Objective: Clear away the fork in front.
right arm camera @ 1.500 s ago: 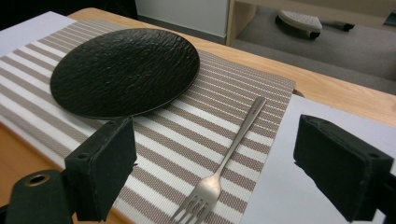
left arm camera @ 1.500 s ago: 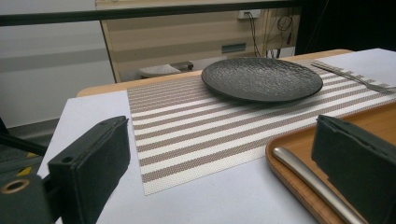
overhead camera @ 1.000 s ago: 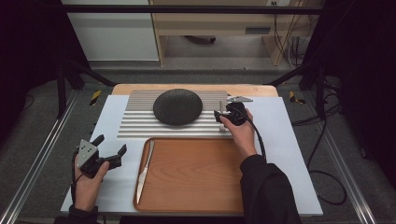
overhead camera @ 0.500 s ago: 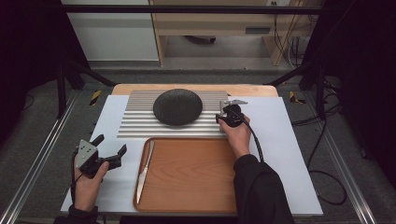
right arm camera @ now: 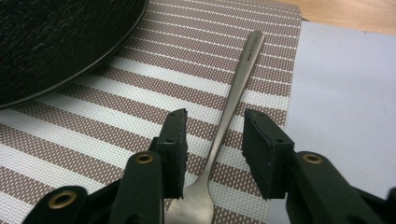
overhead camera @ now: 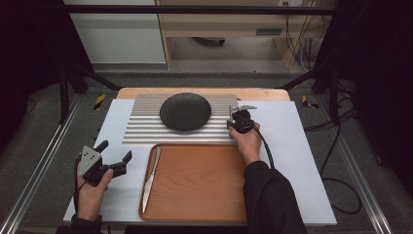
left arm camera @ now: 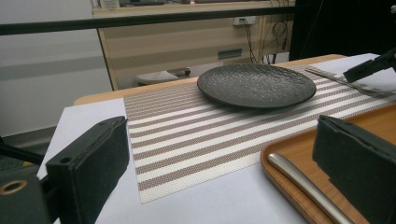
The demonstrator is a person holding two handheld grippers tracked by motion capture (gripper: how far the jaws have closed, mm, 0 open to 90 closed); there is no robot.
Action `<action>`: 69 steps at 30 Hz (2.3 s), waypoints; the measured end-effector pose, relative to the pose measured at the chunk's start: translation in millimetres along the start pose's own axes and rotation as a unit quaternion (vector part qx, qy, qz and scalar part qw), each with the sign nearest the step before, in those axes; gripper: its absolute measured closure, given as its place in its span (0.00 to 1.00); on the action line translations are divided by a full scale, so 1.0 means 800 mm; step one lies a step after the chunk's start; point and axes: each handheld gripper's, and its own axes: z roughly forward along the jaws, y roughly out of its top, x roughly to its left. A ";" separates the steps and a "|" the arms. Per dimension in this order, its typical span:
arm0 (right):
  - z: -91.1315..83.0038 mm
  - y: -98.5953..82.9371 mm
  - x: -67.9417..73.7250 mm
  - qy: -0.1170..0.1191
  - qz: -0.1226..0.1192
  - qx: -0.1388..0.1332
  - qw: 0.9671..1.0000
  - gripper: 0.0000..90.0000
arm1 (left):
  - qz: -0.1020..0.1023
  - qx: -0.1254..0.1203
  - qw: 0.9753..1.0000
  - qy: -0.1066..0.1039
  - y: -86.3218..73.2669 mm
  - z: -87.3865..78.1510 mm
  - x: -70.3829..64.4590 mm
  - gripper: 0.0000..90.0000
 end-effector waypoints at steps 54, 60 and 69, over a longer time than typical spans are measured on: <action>0.004 -0.004 -0.013 0.007 -0.005 0.028 1.000 0.87 | 0.002 0.002 1.000 -0.004 0.000 0.000 -0.002 0.05; 0.007 -0.003 -0.012 0.000 -0.002 0.025 1.000 0.89 | 0.004 0.003 1.000 -0.005 0.000 0.000 -0.002 0.05; 0.008 -0.002 -0.008 -0.010 -0.006 0.022 1.000 0.90 | 0.004 0.004 1.000 -0.006 0.000 0.000 -0.003 0.05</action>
